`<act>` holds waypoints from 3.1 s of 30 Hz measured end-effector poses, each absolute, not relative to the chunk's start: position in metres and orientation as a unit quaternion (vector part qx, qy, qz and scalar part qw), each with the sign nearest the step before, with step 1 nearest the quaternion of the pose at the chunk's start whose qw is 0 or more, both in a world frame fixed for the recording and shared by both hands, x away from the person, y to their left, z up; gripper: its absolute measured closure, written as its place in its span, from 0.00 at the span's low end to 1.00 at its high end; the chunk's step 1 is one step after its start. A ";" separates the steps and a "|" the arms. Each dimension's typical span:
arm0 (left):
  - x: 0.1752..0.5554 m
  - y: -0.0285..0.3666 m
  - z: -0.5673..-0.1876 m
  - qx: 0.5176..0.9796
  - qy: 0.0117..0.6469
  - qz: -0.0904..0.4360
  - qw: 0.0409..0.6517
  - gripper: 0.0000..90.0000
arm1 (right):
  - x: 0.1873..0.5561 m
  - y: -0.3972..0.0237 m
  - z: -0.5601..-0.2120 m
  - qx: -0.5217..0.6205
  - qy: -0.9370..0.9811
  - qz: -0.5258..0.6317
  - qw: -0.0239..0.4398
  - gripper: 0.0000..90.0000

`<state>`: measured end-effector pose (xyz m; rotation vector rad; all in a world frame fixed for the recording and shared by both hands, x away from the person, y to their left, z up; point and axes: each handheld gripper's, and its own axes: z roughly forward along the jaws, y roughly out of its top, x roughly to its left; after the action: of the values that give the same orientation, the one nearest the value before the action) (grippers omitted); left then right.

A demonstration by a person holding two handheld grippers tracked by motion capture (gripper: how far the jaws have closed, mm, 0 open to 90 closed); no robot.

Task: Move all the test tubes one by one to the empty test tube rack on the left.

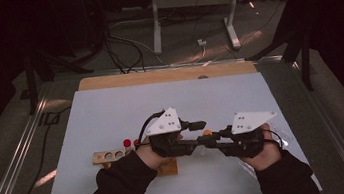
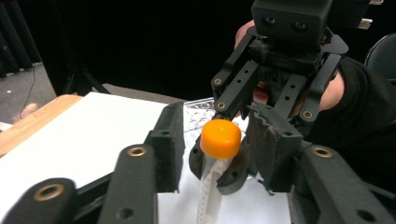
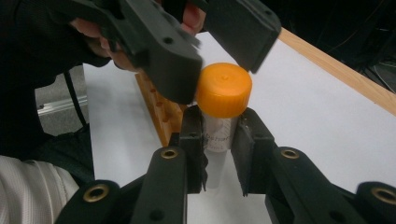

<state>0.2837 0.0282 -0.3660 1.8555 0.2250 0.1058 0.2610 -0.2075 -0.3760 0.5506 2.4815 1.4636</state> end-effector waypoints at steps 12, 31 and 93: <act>0.284 0.025 -0.365 0.799 0.089 0.058 0.592 0.79 | 0.261 -0.209 -0.375 0.190 0.834 0.507 0.102 0.81; 0.293 0.098 -0.330 0.781 0.140 0.132 0.594 0.80 | 0.258 -0.256 -0.368 0.280 0.762 0.558 0.172 0.03; 0.270 0.233 -0.448 0.762 0.310 0.173 0.542 0.80 | 0.239 -0.300 -0.381 0.327 0.750 0.539 0.201 0.00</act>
<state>0.2705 0.2329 -0.4482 1.8085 0.7365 0.4115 0.2394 -0.2997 -0.3814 0.9122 2.0938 1.5066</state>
